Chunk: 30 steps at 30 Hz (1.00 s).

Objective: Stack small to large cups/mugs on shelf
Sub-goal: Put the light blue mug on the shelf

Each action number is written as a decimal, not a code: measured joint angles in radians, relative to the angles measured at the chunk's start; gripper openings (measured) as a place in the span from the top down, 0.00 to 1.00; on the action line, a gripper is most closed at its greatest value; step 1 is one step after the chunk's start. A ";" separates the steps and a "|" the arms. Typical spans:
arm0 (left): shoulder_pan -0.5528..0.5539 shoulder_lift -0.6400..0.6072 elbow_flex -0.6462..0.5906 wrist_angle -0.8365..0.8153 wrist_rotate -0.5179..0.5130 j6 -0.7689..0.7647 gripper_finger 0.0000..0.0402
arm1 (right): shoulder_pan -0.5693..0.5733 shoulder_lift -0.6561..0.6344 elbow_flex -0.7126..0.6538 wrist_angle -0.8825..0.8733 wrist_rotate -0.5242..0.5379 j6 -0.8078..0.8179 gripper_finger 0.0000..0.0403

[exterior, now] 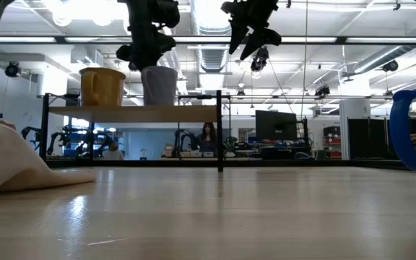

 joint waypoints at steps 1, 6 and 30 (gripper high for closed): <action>0.001 0.000 0.000 -0.008 -0.003 -0.001 0.97 | 0.000 0.000 0.000 0.000 0.000 0.000 0.53; 0.004 -0.007 0.000 -0.023 -0.006 -0.025 0.97 | 0.000 0.000 0.000 0.001 0.000 -0.003 0.53; 0.011 -0.069 -0.049 -0.084 -0.036 -0.107 0.97 | 0.000 0.000 0.000 0.001 -0.003 -0.030 0.53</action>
